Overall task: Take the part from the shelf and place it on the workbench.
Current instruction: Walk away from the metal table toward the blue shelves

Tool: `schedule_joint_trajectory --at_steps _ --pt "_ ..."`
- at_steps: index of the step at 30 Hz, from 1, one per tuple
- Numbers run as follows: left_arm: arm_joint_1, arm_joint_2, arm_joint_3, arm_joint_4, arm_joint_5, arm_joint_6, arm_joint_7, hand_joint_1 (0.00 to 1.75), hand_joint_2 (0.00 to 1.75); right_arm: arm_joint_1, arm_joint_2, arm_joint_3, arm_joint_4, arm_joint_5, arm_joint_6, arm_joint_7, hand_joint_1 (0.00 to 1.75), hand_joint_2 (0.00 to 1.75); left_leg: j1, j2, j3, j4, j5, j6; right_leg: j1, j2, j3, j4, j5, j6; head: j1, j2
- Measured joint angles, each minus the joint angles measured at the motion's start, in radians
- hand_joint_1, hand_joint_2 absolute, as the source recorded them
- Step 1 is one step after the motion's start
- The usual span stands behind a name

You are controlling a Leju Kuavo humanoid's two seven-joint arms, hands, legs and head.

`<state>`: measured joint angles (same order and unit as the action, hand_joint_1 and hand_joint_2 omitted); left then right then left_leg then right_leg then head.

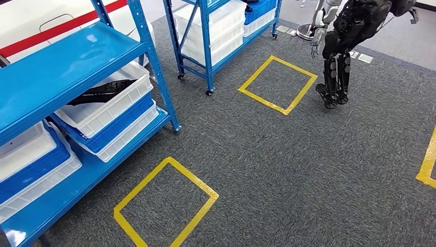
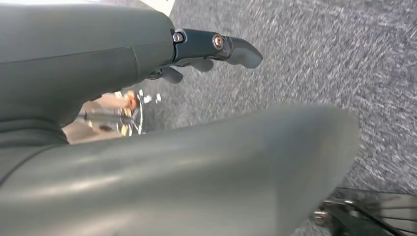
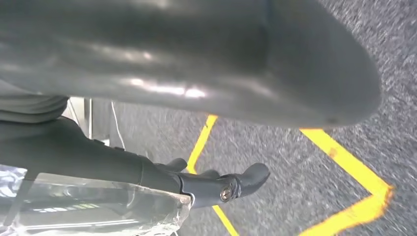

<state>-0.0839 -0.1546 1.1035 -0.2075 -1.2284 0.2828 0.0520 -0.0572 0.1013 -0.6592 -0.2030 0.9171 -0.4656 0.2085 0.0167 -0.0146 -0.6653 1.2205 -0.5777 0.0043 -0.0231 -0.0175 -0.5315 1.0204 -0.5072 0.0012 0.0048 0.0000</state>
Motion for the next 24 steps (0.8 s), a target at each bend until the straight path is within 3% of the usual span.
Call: schedule_joint_trajectory --at_steps 1,2,3,4,6,8,10,11,13,15,17,18,19,21,22,24 --pt "0.000 0.000 0.000 0.000 0.000 0.000 -0.003 0.00 0.00 0.001 0.000 0.000 0.000 0.000 0.000 0.004 0.00 0.00 0.000 0.006 -0.029 0.057 -0.020 0.000 0.004 -0.012 0.000 0.000 -0.002 -0.003 0.000 0.000" --pt "0.001 0.000 0.001 0.000 0.000 0.000 -0.005 0.00 0.00 0.001 -0.001 0.000 0.000 0.000 0.000 0.007 0.00 0.00 0.000 0.008 -0.044 0.084 -0.022 0.003 0.008 -0.023 0.000 0.000 -0.003 -0.005 0.000 0.000" --pt "0.002 0.000 0.001 0.000 -0.001 -0.001 -0.006 0.00 0.00 0.001 -0.002 0.000 0.000 0.000 0.000 0.010 0.00 0.00 -0.002 0.009 -0.041 0.076 -0.006 0.008 0.012 -0.033 0.002 0.000 -0.005 -0.007 0.000 0.000" --pt "0.002 0.000 0.002 0.000 -0.001 -0.001 -0.007 0.00 0.00 0.001 -0.001 0.000 0.000 -0.001 0.000 0.012 0.00 0.00 -0.005 0.014 -0.015 0.025 0.027 0.017 0.016 -0.043 0.005 0.000 -0.007 -0.009 0.000 0.000" --pt "0.001 0.002 0.004 0.000 -0.002 -0.002 -0.009 0.00 0.00 -0.001 0.001 0.000 0.000 -0.001 0.000 0.015 0.00 0.00 -0.021 0.053 0.058 -0.112 0.083 0.044 0.023 -0.062 0.012 -0.001 -0.012 -0.013 0.001 0.000" --pt "-0.004 0.005 0.005 0.000 -0.002 -0.002 -0.012 0.00 0.00 -0.002 0.005 0.000 0.000 -0.002 -0.001 0.016 0.00 0.00 -0.036 0.084 0.093 -0.184 0.098 0.064 0.024 -0.081 0.015 -0.002 -0.016 -0.012 0.002 0.000" --pt "-0.004 0.006 0.005 0.000 -0.003 -0.002 -0.015 0.00 0.00 -0.006 0.008 0.000 -0.001 -0.002 -0.001 0.017 0.00 0.00 -0.041 0.072 0.095 -0.196 0.099 0.071 0.026 -0.101 0.019 -0.007 -0.017 -0.007 0.001 0.000" --pt "-0.003 0.006 0.006 0.000 -0.003 -0.003 -0.016 0.00 0.00 -0.008 0.008 0.000 -0.001 -0.003 -0.001 0.016 0.00 0.00 -0.037 0.062 0.102 -0.209 0.106 0.071 0.027 -0.100 0.020 -0.006 -0.019 -0.004 0.001 0.000" --pt "-0.002 0.004 0.006 0.000 -0.003 -0.004 -0.018 0.00 0.00 -0.007 0.007 0.000 -0.002 -0.002 -0.002 0.016 0.00 0.00 -0.025 0.039 0.116 -0.235 0.123 0.073 0.029 -0.056 0.001 0.041 -0.044 -0.003 0.002 0.000" --pt "-0.004 0.001 0.006 0.000 -0.003 -0.006 -0.020 0.00 0.00 -0.003 0.005 0.000 -0.002 -0.002 -0.002 0.016 0.00 0.00 -0.016 0.015 0.117 -0.244 0.131 0.074 0.021 -0.001 -0.060 0.166 -0.097 -0.006 0.006 0.000" --pt "-0.004 -0.002 0.006 0.000 -0.003 -0.007 -0.020 0.00 0.00 0.000 0.003 0.000 -0.002 -0.003 -0.002 0.016 0.00 0.00 -0.014 -0.011 0.115 -0.243 0.132 0.070 0.011 0.012 -0.113 0.265 -0.125 0.005 0.008 0.000" --pt "-0.003 -0.003 0.006 0.000 -0.003 -0.007 -0.020 0.00 0.00 0.001 0.002 -0.001 -0.002 -0.003 -0.002 0.016 0.00 0.00 -0.012 -0.025 0.116 -0.242 0.131 0.066 0.005 0.013 -0.117 0.263 -0.115 0.017 0.009 0.000" --pt "-0.002 -0.005 0.006 0.000 -0.003 -0.007 -0.021 0.00 0.00 0.002 0.001 -0.001 -0.002 -0.003 -0.002 0.016 0.00 0.00 -0.008 -0.038 0.118 -0.241 0.130 0.060 -0.002 0.015 -0.099 0.219 -0.088 0.033 0.009 0.000" --pt "-0.001 -0.007 0.006 0.000 -0.005 -0.008 -0.020 0.00 0.00 0.002 -0.001 -0.001 -0.002 -0.005 -0.002 0.018 0.00 0.00 -0.004 -0.062 0.119 -0.232 0.123 0.042 -0.017 0.038 -0.040 0.081 -0.025 0.062 0.010 0.000" --pt "-0.001 -0.007 0.006 0.000 -0.006 -0.008 -0.020 0.00 0.00 0.002 -0.001 -0.001 -0.001 -0.006 -0.003 0.019 0.00 0.00 -0.004 -0.071 0.117 -0.226 0.118 0.033 -0.022 0.048 -0.019 0.030 -0.006 0.064 0.011 0.000" --pt "-0.001 -0.007 0.006 0.000 -0.009 -0.007 -0.019 0.00 0.00 0.000 0.001 -0.002 -0.001 -0.008 -0.003 0.021 0.00 0.00 -0.005 -0.082 0.112 -0.218 0.113 0.020 -0.021 0.053 -0.006 0.001 0.003 0.048 0.011 0.000"
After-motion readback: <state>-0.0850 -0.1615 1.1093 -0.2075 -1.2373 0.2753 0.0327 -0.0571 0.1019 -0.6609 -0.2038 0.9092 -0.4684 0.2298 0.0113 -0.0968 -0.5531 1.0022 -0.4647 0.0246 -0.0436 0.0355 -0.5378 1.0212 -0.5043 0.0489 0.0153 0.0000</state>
